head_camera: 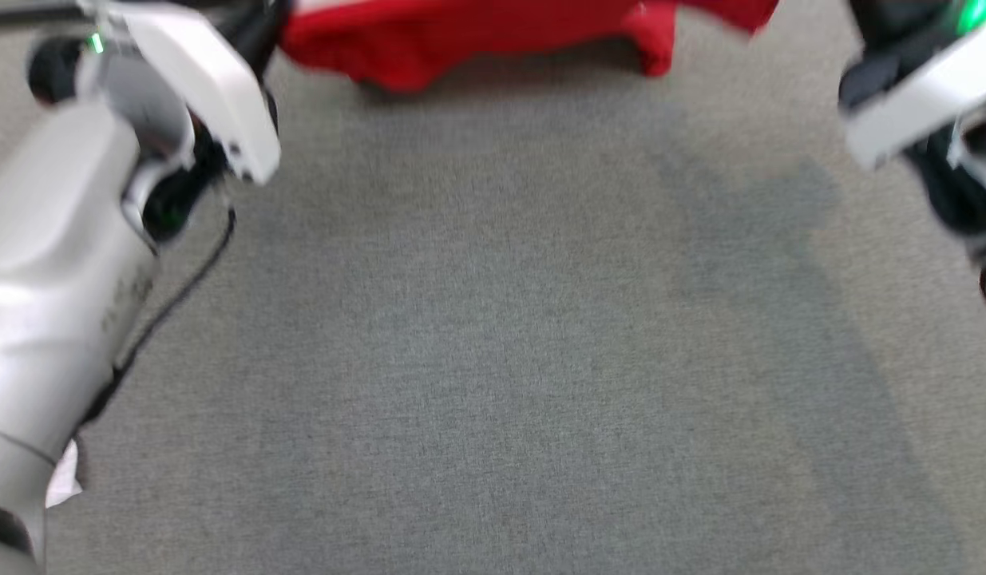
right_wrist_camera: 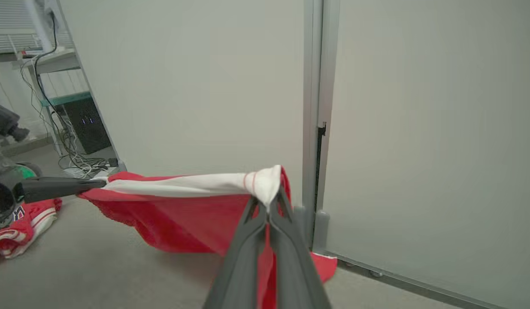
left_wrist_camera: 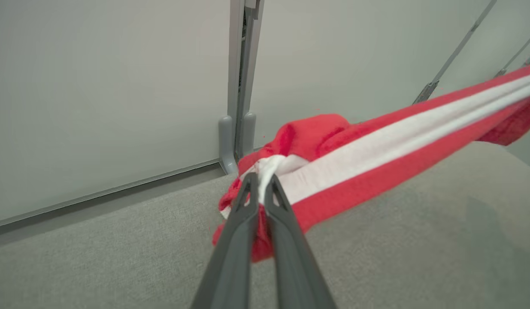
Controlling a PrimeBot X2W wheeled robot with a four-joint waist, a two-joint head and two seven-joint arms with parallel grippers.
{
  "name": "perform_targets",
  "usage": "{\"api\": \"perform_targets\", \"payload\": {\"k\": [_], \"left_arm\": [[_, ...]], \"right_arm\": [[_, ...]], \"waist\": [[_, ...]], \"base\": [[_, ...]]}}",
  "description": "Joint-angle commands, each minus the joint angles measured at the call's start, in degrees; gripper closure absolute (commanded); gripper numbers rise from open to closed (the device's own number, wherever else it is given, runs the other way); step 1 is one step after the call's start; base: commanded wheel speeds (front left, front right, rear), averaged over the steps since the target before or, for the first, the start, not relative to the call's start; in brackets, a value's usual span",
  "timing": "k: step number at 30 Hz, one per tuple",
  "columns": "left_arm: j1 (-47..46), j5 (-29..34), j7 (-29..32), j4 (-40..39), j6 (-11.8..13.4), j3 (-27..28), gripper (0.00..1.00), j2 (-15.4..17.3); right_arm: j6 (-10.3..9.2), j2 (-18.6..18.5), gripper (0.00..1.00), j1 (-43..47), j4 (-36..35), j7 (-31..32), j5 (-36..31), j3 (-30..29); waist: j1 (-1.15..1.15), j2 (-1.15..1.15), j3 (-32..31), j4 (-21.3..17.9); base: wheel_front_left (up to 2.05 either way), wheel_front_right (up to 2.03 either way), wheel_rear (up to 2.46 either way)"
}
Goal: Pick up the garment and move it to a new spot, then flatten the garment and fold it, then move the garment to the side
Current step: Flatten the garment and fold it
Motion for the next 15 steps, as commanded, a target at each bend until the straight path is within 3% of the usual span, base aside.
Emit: {"api": "perform_targets", "payload": {"k": [1, 8, 15], "left_arm": [[3.1, -1.5, 1.1, 0.4, 0.1, -0.4, 1.0, 0.9], [15.1, -6.0, 7.8, -3.0, 0.5, -3.3, 1.0, 2.5], [28.3, -9.5, 9.1, -14.9, 5.5, -4.0, 1.0, 7.3]], "right_arm": [[-0.01, -2.0, 1.0, 3.5, -0.5, 0.7, 1.2, 1.0], [-0.05, -8.5, 1.0, 17.7, -5.8, 5.1, 4.8, 3.8], [-0.08, -13.7, 1.0, 33.0, -15.1, 8.5, 8.6, 0.2]], "waist": [[0.0, 0.0, -4.9, 0.2], [0.0, 0.0, -12.9, 0.2], [0.0, 0.0, -18.6, -1.5]], "base": [[0.0, 0.0, 0.0], [0.0, 0.0, 0.0], [0.0, 0.0, 0.0]]}}
